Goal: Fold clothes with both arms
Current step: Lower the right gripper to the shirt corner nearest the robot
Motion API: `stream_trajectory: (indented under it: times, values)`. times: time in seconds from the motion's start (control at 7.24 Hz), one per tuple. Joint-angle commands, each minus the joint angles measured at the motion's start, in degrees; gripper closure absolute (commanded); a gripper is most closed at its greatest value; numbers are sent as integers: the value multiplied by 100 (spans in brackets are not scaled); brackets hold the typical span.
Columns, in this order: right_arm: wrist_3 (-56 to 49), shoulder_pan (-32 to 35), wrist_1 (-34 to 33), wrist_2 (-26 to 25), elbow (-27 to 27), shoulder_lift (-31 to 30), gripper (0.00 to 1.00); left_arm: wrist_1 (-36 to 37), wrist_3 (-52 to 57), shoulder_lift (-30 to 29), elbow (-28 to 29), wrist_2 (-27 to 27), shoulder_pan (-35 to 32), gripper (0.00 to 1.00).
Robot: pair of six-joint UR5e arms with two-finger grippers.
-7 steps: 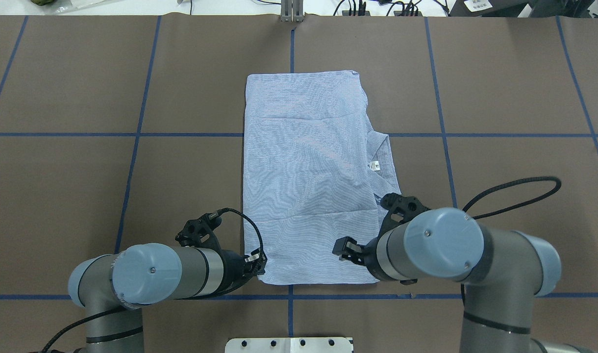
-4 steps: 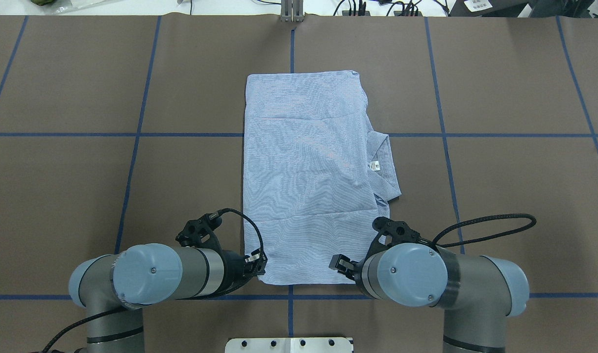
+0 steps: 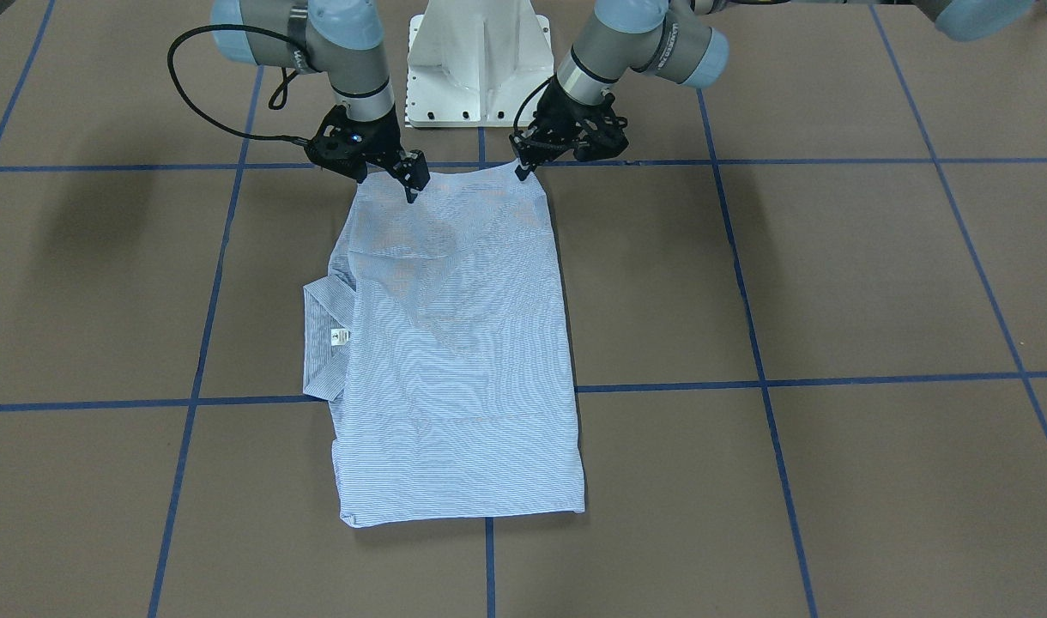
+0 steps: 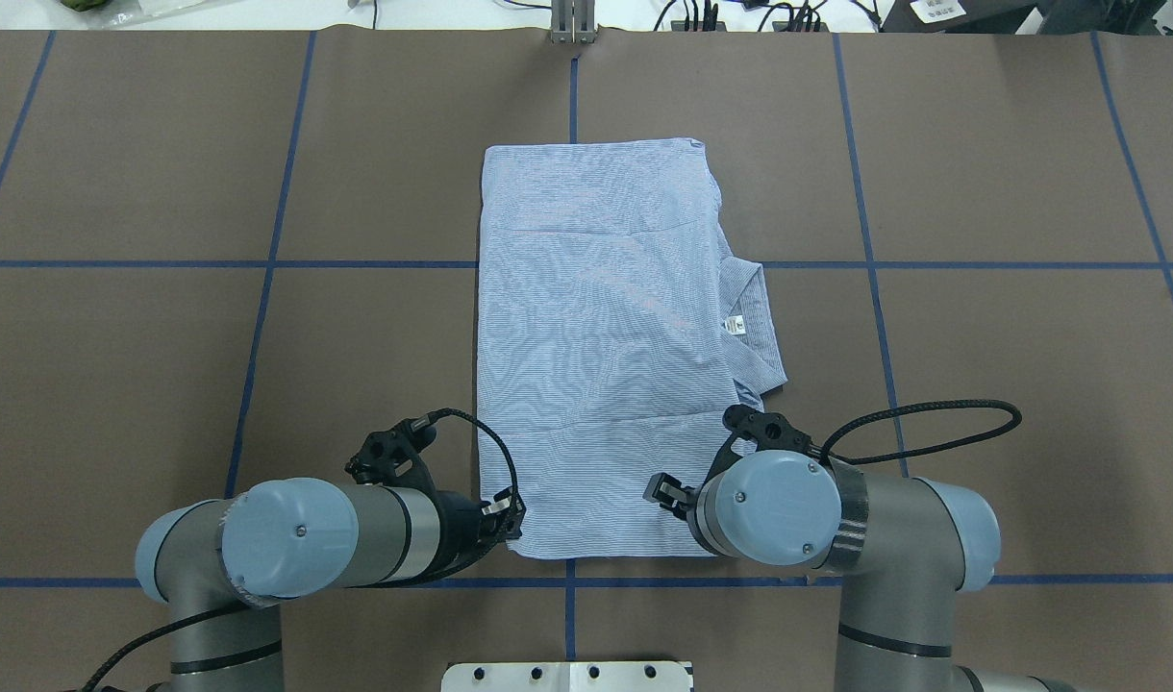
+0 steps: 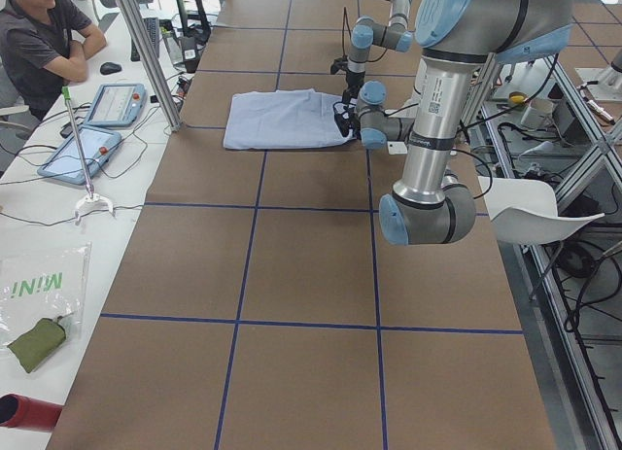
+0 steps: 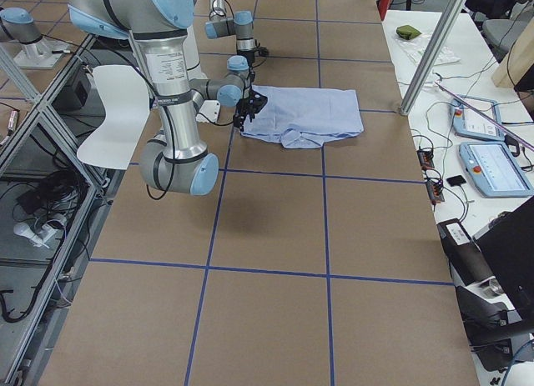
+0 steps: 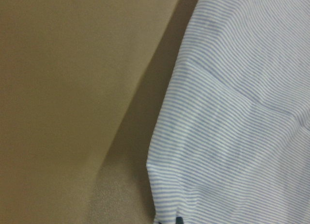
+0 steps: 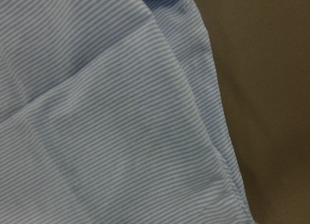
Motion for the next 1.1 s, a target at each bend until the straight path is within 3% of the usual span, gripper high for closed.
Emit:
stream_trajectory:
  times: [0.0,0.97]
  values:
    - [-1,3,-284,26,93,34,1,0,0,4,4,9,3,100]
    - [7,-287,-506,35,129,-18,1,0,0,4,-5,17,-5,100]
